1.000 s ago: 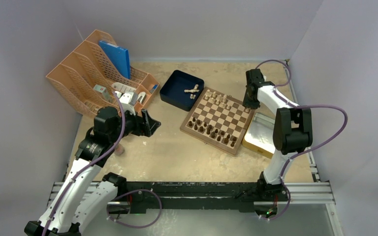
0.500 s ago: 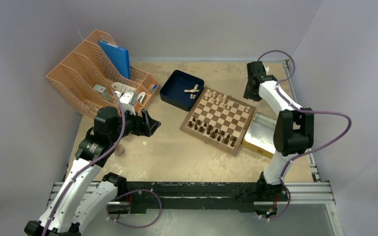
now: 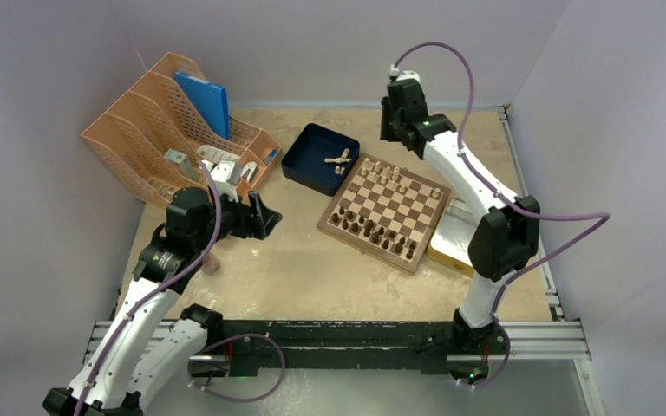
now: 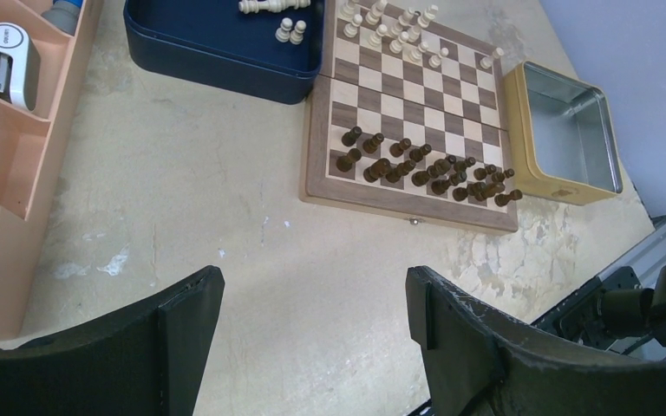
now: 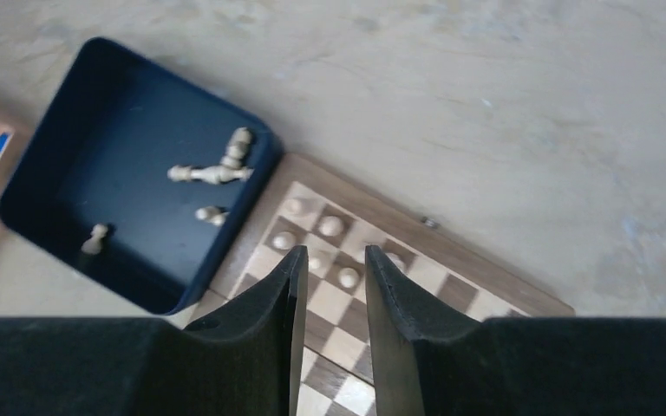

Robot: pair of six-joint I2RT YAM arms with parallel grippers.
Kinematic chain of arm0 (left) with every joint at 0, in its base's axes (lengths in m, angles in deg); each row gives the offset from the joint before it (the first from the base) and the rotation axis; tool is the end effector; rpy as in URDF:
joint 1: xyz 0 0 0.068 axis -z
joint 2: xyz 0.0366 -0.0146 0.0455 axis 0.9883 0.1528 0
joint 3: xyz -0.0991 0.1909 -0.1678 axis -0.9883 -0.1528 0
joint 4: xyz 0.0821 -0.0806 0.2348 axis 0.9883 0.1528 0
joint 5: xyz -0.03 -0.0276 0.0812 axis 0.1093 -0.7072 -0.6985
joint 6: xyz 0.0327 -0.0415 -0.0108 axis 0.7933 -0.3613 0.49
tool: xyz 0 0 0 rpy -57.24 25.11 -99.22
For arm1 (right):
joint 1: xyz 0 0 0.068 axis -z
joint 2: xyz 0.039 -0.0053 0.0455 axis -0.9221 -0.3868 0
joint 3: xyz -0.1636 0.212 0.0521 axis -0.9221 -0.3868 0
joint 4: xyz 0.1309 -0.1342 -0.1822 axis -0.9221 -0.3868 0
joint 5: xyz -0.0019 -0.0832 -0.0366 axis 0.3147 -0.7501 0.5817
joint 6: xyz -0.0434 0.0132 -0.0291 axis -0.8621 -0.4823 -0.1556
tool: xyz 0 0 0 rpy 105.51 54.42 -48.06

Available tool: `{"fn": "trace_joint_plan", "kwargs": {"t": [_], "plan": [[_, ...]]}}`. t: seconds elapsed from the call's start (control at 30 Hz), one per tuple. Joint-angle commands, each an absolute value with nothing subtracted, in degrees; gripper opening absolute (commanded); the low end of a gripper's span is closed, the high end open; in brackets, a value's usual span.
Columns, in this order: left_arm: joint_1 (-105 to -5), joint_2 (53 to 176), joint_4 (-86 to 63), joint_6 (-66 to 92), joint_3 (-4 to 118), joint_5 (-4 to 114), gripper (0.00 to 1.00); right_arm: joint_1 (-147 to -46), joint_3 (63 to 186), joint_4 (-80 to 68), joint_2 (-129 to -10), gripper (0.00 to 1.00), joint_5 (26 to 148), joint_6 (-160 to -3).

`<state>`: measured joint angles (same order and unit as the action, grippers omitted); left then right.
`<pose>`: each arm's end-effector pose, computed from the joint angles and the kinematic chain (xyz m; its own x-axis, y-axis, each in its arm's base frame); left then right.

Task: Set up the chess pieces on the board
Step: Pick up the chess piece from the storage box.

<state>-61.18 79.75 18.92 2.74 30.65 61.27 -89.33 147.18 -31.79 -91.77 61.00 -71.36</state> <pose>0.1443 -0.0620 0.3270 -0.5326 -0.1816 -0.8267 0.3811 0.8206 -0.4258 0.3949 0.1483 0.3555 -0.4866 0.1051 -0.8673 0.0328 0.9942 0.1021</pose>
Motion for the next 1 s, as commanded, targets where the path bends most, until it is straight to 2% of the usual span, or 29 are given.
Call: {"fn": "trace_joint_plan", "kwargs": {"t": [0.0,0.27,0.4,0.97], "plan": [[-60.8,79.5,17.7,4.0,30.7,59.6,0.77,-95.1,149.3,-25.3,-95.2,0.33,65.1,-79.0],[-60.9,79.1,17.7,4.3,30.7,57.9,0.77,-101.4,157.9,-19.9,-106.9,0.34,70.3,-95.4],[-60.8,78.8,18.0,4.2,30.8,57.0,0.77,-102.3,165.0,-22.9,-114.9,0.37,72.9,-101.7],[-60.9,79.0,18.0,4.1,30.8,55.2,0.77,-102.1,179.4,-27.3,-130.7,0.43,77.5,-109.7]]}}
